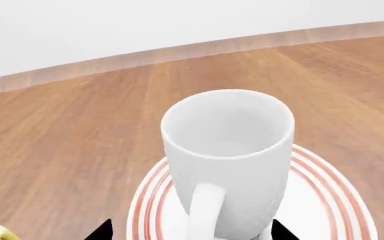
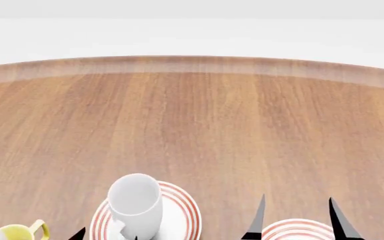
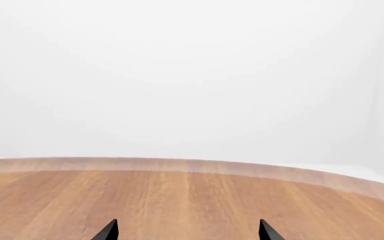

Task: Put the white mug on the left plate.

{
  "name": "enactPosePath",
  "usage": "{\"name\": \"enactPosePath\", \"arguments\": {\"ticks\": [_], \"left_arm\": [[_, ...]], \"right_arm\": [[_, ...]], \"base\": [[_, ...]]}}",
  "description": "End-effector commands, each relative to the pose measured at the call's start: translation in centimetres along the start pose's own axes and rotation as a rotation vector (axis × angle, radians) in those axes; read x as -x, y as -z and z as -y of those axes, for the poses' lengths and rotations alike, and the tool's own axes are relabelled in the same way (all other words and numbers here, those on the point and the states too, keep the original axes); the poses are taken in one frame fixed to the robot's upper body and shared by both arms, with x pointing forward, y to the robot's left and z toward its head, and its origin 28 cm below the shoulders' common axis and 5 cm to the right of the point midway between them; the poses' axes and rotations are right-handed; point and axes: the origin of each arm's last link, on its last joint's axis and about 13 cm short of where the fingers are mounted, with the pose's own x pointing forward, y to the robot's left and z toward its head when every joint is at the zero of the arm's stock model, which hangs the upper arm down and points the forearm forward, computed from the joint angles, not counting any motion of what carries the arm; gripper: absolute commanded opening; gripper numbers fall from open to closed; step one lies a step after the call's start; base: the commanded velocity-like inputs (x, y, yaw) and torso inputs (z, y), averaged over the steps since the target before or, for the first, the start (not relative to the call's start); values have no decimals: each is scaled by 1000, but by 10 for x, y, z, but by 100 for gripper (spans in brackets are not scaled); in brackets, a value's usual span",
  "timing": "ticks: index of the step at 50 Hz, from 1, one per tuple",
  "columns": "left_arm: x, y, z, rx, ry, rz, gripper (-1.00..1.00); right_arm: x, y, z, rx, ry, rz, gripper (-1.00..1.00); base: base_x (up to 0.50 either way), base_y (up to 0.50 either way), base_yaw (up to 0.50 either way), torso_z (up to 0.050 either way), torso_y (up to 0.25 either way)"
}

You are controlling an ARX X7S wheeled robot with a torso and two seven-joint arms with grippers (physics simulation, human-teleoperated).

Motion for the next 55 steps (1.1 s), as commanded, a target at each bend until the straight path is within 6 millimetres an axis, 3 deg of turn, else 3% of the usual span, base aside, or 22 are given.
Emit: {"name": "enactPosePath", "arguments": {"ticks": [1,22,33,46,55], "left_arm": [[3,-6,0,3,-2,15,100],[37,-51,-1,34,30,160,100],[72,-80,-7,55,18,298,100],[108,-94,-7,69,45,385,100],[122,-91,-6,67,57,401,100]], "right_arm": [[0,0,0,0,2,0,100],[0,1,-1,-4,2,-1,100],[10,0,-5,-3,-12,24,100],[27,-11,-11,-2,-31,76,100],[44,-18,-17,-4,-59,120,100]], "base": [[0,0,0,0,0],[0,0,0,0,0],[0,0,0,0,0],[0,0,0,0,0],[0,0,0,0,0]]}}
